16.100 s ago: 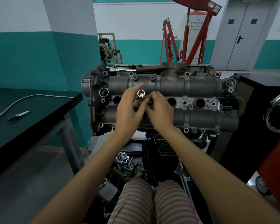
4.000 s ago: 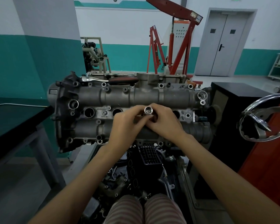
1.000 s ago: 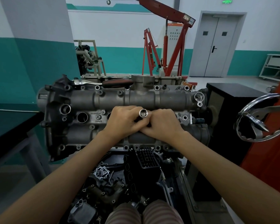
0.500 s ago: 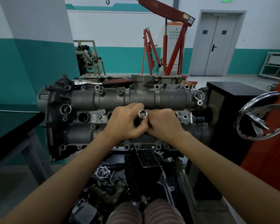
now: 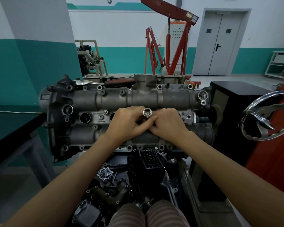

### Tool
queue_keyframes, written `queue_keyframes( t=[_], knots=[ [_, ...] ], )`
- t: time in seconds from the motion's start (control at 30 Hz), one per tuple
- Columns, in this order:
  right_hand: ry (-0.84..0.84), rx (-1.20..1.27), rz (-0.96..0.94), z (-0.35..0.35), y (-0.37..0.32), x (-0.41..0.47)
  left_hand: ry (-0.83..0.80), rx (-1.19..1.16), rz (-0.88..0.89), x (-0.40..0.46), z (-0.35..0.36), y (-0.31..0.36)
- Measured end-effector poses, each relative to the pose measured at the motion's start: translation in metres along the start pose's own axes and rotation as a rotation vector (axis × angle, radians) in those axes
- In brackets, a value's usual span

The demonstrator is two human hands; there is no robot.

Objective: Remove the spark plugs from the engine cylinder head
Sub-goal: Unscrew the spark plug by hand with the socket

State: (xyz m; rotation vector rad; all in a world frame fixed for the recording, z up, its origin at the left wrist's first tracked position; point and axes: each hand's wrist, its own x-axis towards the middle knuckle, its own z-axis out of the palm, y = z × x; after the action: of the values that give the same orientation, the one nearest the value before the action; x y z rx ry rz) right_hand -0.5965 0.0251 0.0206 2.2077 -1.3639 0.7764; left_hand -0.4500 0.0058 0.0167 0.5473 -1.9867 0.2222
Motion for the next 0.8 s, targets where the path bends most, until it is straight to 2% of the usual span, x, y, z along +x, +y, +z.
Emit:
queue_keyframes(
  t=[0.3, 0.57, 0.8],
  knots=[
    [0.014, -0.056, -0.059, 0.0033, 0.0000, -0.0007, -0.014, 0.098, -0.034, -0.0006, -0.0017, 0.0057],
    [-0.032, -0.018, 0.014, 0.0054, 0.0053, 0.0009, 0.009, 0.009, -0.011, -0.0027, 0.0003, -0.0034],
    [-0.041, -0.031, -0.041, 0.0030, 0.0021, 0.0002, -0.033, 0.011, -0.031, -0.0006, -0.0035, 0.0035]
  ],
)
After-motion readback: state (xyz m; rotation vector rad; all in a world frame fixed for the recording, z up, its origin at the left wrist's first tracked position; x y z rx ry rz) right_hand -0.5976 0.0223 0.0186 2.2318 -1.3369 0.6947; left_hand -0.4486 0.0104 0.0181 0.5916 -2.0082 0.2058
